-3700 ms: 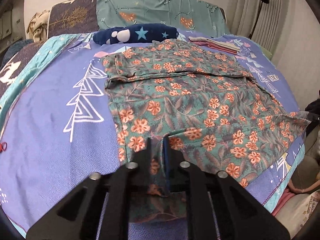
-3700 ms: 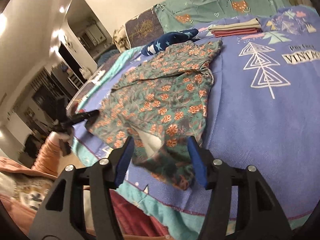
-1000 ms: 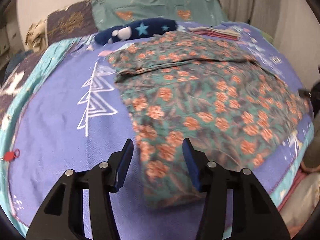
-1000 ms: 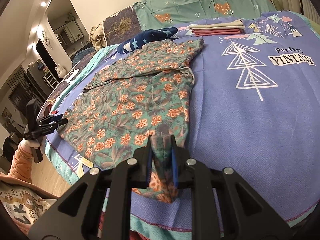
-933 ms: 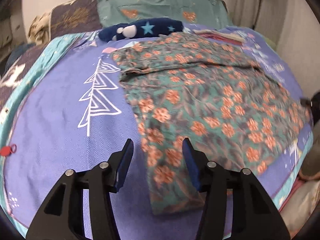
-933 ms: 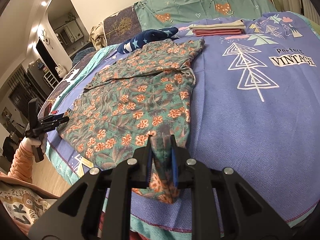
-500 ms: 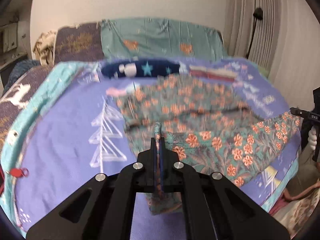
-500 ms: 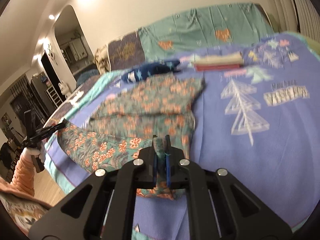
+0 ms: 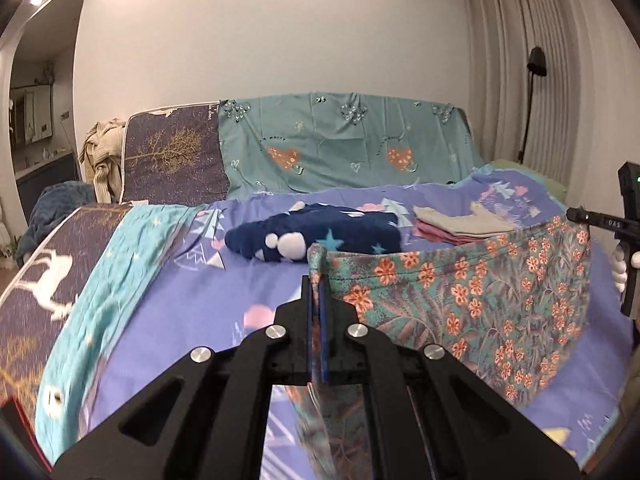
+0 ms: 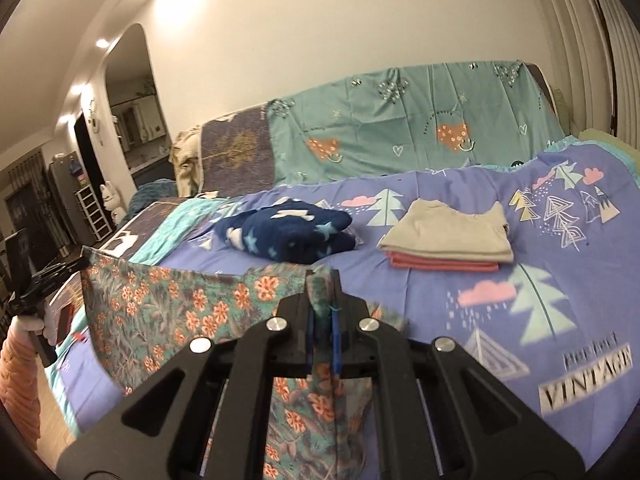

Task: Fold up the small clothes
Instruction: 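Lift the shirt hem with both grippers, fold it over the shirt, release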

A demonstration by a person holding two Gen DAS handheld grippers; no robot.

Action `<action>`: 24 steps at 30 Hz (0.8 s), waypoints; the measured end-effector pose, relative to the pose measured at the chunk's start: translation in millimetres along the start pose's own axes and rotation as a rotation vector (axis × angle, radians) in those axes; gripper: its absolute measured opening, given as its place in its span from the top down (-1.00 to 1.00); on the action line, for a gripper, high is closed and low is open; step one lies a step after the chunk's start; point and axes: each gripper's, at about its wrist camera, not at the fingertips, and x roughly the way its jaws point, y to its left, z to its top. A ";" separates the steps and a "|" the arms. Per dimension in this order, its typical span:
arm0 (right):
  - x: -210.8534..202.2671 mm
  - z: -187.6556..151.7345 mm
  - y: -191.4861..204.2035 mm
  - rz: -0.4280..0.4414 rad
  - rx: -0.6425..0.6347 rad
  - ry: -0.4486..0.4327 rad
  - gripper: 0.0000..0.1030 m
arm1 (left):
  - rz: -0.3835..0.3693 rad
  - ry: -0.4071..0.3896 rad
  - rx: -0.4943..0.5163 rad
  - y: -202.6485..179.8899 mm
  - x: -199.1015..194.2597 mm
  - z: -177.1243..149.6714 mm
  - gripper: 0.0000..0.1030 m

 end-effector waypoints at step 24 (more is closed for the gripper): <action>219.2 -36.1 -81.8 -0.130 0.033 0.336 0.54 | 0.058 0.311 -0.047 39.5 203.1 -58.2 0.70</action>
